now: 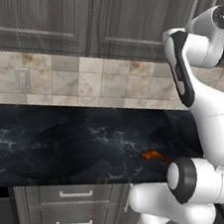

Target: Retrieve the tupperware from the cabinet, then place the raw meat into the tupperware to avoid contamination.

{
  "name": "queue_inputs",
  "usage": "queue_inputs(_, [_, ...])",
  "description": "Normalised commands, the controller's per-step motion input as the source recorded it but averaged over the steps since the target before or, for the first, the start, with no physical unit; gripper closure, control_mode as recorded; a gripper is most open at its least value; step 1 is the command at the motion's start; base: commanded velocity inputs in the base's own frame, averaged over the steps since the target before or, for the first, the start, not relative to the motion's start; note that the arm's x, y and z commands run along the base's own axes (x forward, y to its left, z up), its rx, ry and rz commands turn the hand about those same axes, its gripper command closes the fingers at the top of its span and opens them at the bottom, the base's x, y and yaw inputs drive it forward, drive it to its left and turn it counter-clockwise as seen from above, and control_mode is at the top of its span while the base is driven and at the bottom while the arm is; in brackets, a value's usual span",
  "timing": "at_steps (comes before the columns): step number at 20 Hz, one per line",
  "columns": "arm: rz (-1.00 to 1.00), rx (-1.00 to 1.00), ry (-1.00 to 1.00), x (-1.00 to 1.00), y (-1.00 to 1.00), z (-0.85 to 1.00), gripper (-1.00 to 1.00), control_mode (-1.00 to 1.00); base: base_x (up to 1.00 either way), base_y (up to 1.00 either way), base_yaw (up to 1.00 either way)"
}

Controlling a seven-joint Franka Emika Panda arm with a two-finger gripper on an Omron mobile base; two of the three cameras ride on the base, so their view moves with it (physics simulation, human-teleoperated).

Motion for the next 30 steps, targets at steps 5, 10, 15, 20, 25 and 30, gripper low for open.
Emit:
queue_inputs(5, [0.06, 0.0, 0.0, 0.34, -0.16, -0.02, -1.0, -1.0, 0.0, 0.0, 0.0])
queue_inputs(10, [0.04, 0.0, 0.02, 0.25, -0.19, -0.02, -1.0, -1.0, 0.0, 0.0, 0.0])
queue_inputs(15, [0.01, 0.0, 0.01, 0.28, -0.07, -0.07, -1.0, -1.0, 0.0, 0.0, 0.0])
queue_inputs(20, [0.0, 0.0, 0.0, 0.35, 0.12, -0.13, 1.0, -1.0, 0.0, 0.0, 0.0])
queue_inputs(25, [0.0, 0.0, 0.0, 0.25, 0.1, -0.1, 1.0, -1.0, 0.0, 0.0, 0.0])
queue_inputs(30, [-0.02, 0.0, 0.01, 0.14, 0.15, -0.13, 1.0, -1.0, 0.0, 0.0, 0.0])
